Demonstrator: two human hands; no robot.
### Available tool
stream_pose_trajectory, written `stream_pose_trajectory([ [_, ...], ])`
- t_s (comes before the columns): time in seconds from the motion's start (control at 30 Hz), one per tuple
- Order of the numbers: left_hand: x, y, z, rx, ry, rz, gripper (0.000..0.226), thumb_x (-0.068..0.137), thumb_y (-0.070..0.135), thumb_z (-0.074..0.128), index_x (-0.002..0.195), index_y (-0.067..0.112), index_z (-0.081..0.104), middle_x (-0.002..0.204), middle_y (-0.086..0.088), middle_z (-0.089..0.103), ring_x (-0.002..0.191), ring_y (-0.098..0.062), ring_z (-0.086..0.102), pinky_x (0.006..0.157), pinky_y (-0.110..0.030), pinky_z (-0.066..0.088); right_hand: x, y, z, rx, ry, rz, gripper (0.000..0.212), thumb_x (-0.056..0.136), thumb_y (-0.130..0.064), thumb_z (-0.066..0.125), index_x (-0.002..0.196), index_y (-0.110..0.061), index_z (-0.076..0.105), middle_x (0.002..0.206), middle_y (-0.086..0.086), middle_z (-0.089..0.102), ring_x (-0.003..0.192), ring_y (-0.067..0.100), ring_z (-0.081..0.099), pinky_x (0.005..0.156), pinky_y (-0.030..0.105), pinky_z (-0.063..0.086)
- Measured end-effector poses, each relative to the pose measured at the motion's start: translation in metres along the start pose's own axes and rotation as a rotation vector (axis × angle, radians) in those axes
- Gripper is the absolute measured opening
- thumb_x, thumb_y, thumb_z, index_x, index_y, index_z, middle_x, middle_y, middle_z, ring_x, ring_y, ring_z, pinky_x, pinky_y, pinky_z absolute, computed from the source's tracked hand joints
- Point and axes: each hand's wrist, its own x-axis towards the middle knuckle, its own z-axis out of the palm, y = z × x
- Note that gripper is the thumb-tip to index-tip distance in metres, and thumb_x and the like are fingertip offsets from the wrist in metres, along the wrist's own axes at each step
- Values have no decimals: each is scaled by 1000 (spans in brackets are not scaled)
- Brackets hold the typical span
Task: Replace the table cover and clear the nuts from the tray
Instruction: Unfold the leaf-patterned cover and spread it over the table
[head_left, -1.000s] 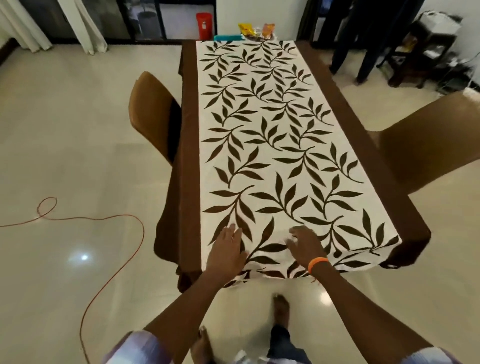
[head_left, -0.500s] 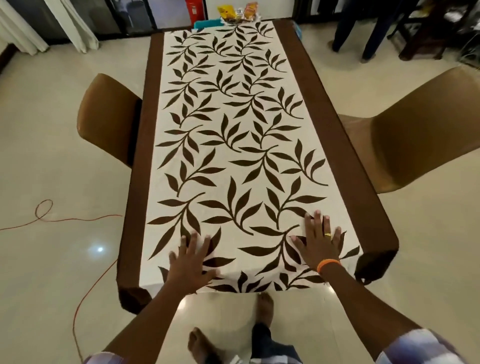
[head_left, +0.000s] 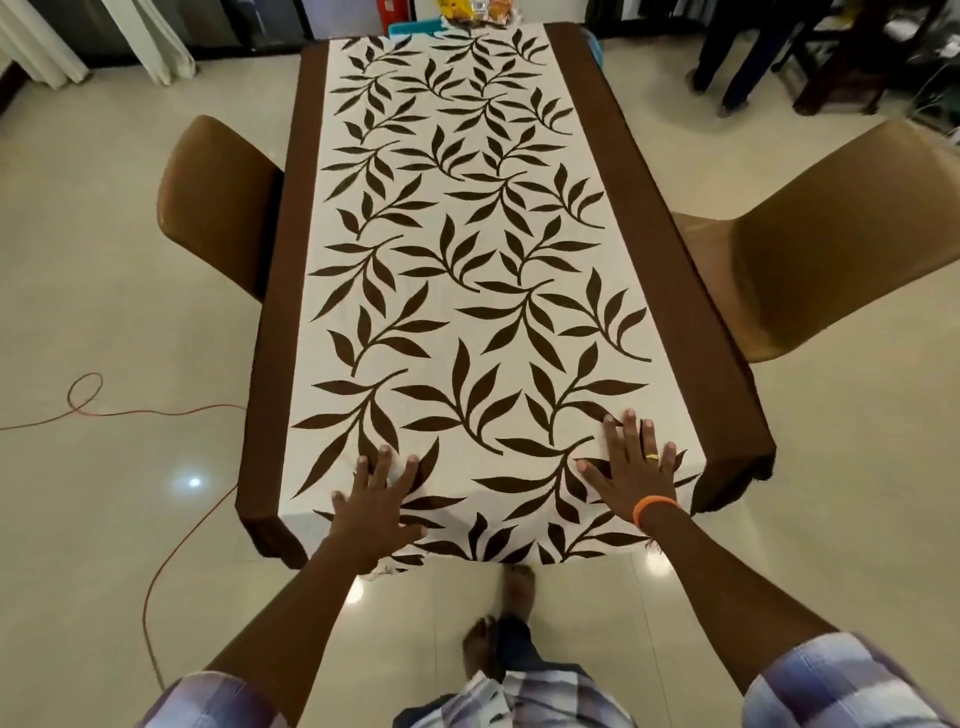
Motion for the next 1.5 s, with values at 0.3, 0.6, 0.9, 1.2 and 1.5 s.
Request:
stream_pose_trajectory([
  [0.3,-15,8,7,43,7,-48,96,87,51,62,154,31,-4,162,-11,-11,147,-46,-2,112,-64,22,-19,-4,-13,-41,-133,-24,101,83,-74,42,150,-27,-19,157,6,-28,146,35,-17,112,66,1],
  [0.6,-6,54,6,43,127,-1,88,92,47,54,156,19,1,163,-14,-1,148,-39,8,115,-59,20,-39,12,-17,-11,-68,71,115,77,-70,56,150,-24,-20,156,15,-27,145,43,-9,114,64,3],
  [0.9,10,142,1,73,172,53,54,95,43,48,139,15,39,144,-10,39,130,-27,41,104,-40,40,-45,58,-31,-42,-23,-59,72,91,-46,51,150,-19,19,159,9,13,145,29,20,115,56,15],
  [1.2,14,259,0,-173,79,-135,49,88,39,58,129,13,51,132,-9,49,122,-28,51,98,-41,47,-13,157,-57,-103,-100,-239,76,92,-48,48,153,-21,12,161,3,1,148,27,8,114,64,10],
  [1.5,26,405,1,-239,216,-238,39,92,34,53,126,14,53,125,-5,58,118,-22,52,96,-36,47,9,251,-84,-197,-123,-446,73,94,-47,48,153,-21,14,161,4,7,147,31,15,115,59,13],
])
